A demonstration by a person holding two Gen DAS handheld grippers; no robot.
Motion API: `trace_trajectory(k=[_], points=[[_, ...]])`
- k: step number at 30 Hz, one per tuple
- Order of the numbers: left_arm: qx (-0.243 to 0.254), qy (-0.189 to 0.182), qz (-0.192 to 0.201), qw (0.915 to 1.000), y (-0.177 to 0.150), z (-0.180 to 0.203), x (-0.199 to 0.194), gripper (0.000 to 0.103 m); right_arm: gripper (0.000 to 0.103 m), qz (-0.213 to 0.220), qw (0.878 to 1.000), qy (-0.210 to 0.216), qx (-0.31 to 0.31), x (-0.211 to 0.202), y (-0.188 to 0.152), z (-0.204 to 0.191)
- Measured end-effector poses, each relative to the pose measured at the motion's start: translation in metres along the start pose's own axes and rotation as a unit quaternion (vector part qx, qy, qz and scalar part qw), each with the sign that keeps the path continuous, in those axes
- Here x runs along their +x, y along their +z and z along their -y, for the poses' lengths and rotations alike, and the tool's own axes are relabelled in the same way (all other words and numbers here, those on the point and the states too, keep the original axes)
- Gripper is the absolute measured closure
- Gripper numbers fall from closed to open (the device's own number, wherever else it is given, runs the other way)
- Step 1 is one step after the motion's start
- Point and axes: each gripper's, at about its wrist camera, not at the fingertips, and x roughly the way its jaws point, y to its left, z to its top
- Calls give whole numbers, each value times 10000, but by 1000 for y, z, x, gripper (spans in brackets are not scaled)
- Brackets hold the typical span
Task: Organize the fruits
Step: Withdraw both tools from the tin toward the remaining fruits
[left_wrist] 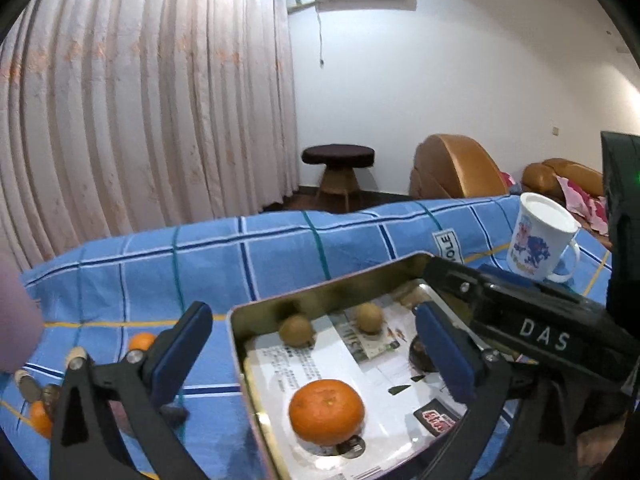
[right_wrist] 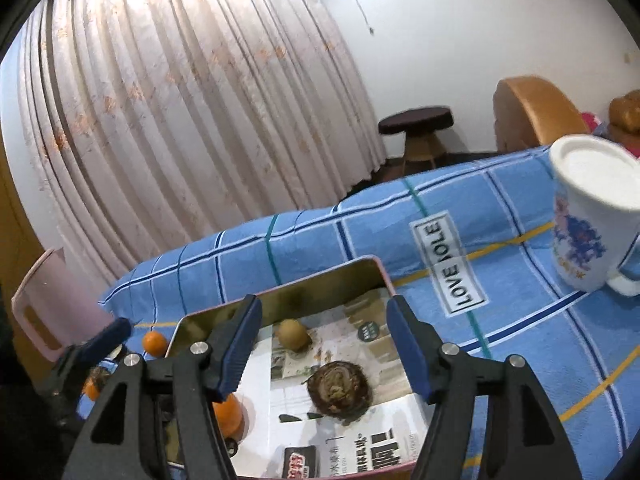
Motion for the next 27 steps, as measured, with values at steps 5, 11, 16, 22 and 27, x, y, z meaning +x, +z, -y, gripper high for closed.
trace_trajectory(k=[5, 11, 16, 22, 27], points=[[-407, 268, -108, 9988, -2, -24, -2, 0, 36, 311, 9992, -249, -99, -10, -1, -2], [-626, 748, -71, 9952, -9, -58, -9, 0, 36, 670, 9958, -507, -369, -16, -7, -17], [-860, 1010, -101, 9911, -19, -83, -14, 0, 36, 1148, 9889, -703, -636, -32, -15, -37], [-772, 1281, -15, 9888, -27, -103, -24, 0, 30, 1280, 9860, -820, -687, -40, -22, -50], [-651, 1374, -111, 9883, -35, -121, -27, 0, 30, 1124, 9881, -778, -700, -38, -29, -63]])
